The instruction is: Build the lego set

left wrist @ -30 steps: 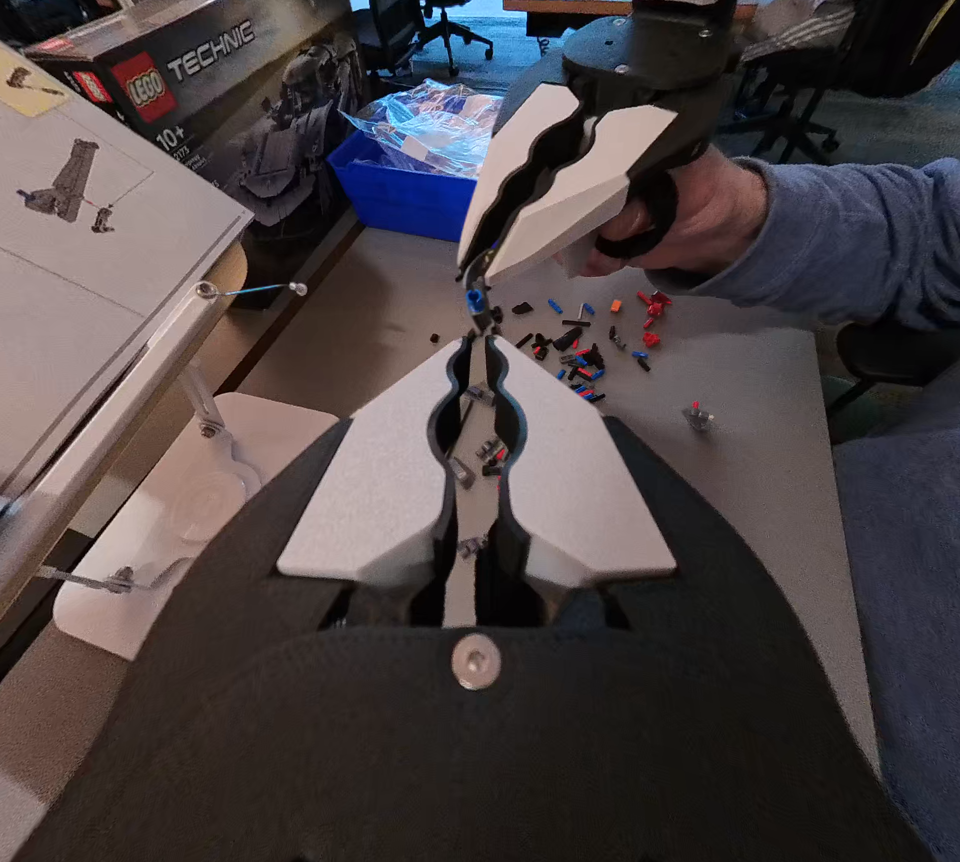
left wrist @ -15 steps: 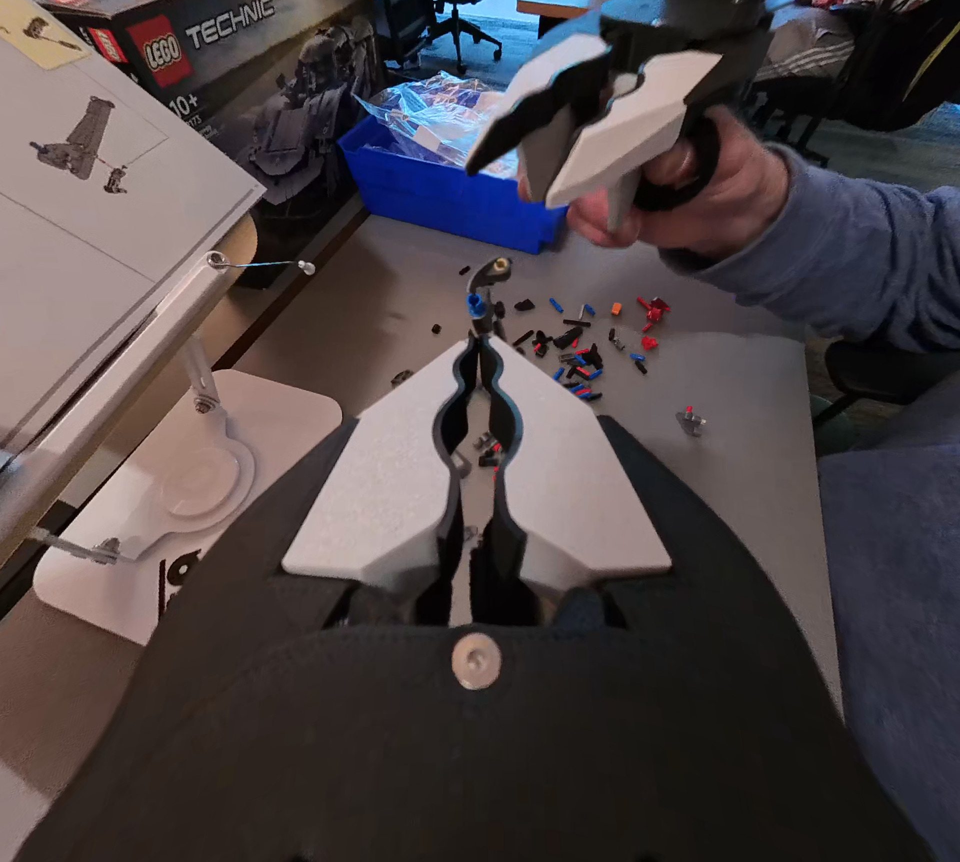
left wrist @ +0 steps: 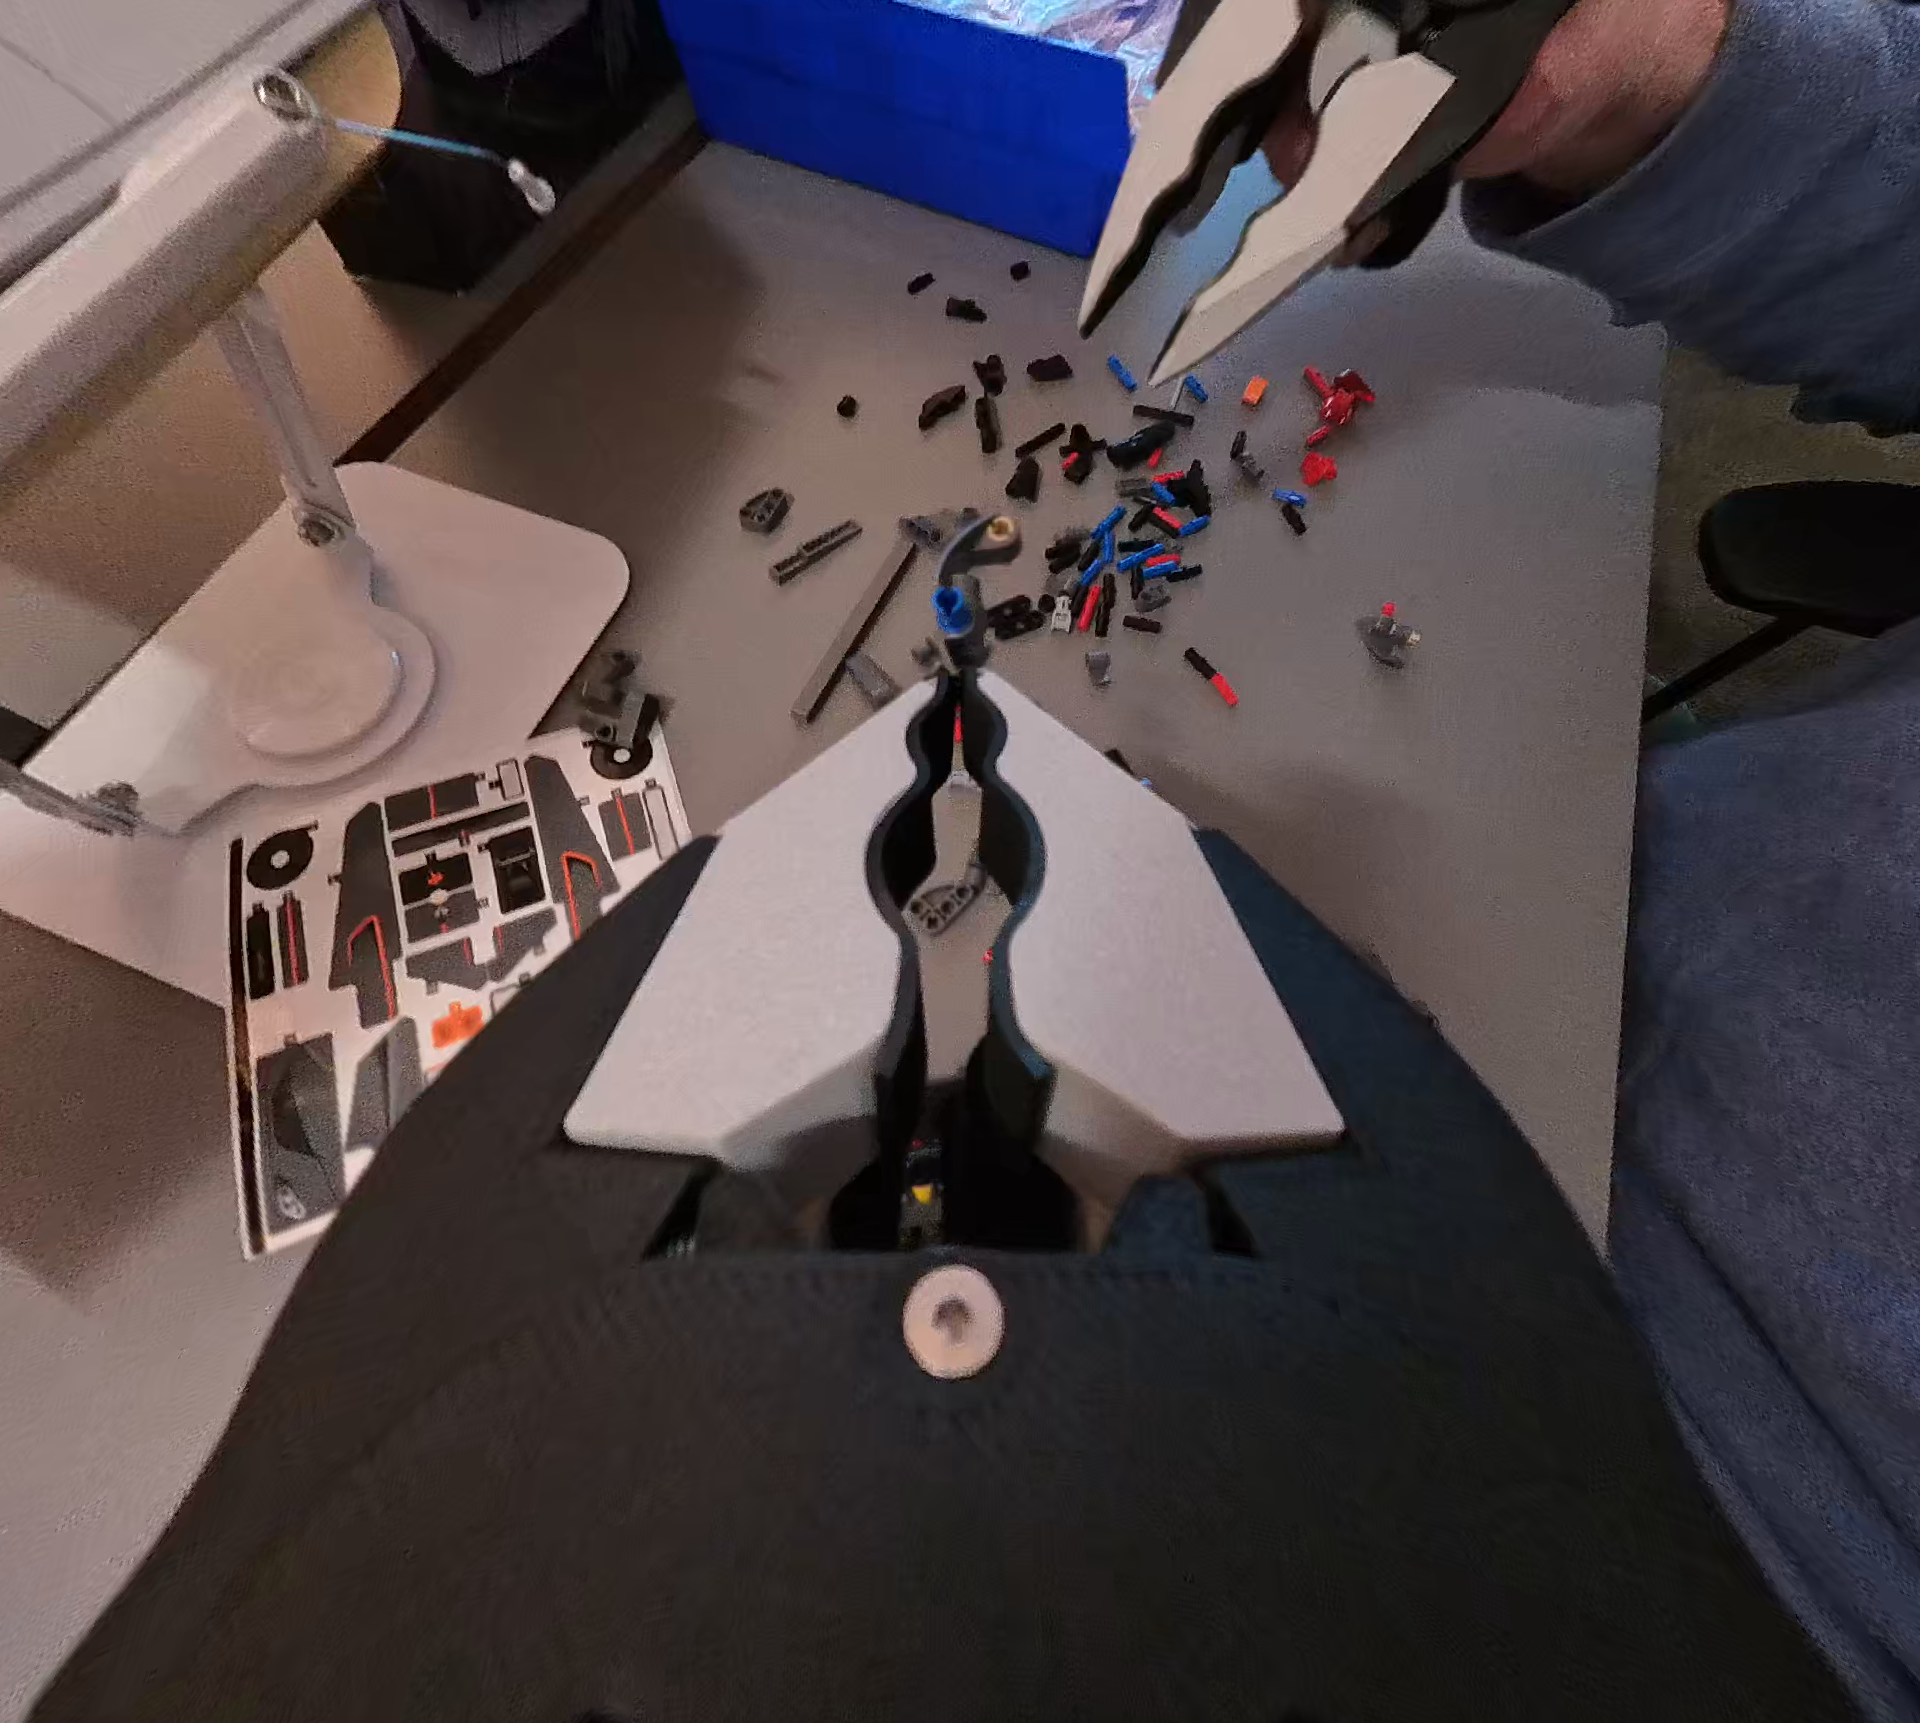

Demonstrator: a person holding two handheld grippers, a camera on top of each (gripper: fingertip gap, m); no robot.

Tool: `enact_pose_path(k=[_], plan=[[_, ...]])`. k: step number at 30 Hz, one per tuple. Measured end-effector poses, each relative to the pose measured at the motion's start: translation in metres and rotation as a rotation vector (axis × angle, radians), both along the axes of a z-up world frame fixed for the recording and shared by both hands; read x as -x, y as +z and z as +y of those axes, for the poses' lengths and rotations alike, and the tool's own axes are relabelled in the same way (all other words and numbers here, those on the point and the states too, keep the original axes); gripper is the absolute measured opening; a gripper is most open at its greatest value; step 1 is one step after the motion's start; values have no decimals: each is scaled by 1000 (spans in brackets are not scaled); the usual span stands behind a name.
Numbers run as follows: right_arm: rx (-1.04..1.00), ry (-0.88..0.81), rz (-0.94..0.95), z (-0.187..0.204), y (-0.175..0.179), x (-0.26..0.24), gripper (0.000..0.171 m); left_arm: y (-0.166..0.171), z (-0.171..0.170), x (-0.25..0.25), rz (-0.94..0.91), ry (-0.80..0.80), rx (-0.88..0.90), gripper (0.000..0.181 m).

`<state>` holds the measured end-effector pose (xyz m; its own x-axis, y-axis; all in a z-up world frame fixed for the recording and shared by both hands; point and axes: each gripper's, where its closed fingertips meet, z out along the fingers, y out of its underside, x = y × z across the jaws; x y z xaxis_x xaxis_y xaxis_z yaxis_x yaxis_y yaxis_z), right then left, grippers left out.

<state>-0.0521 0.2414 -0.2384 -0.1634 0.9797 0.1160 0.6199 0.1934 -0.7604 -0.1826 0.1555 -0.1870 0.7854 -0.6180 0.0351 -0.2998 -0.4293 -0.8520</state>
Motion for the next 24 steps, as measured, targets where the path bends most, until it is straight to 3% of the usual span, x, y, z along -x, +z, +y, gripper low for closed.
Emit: enact_pose_path(k=[6,9,14,20,24], plan=[[-92,28,-123,11,-42,34,21,-15,-15,5,29,21,27,0],[-17,40,-146,16,-53,47,15,-16,-22,12,25,36,28,0],[21,178,-150,-20,-47,45,0,-26,-37,32,67,75,34,0],[-3,174,-188,-29,-38,-6,0,-33,-59,51,61,112,34,0],[1,32,-245,-7,-37,-77,19,-37,-71,58,65,124,32,0]])
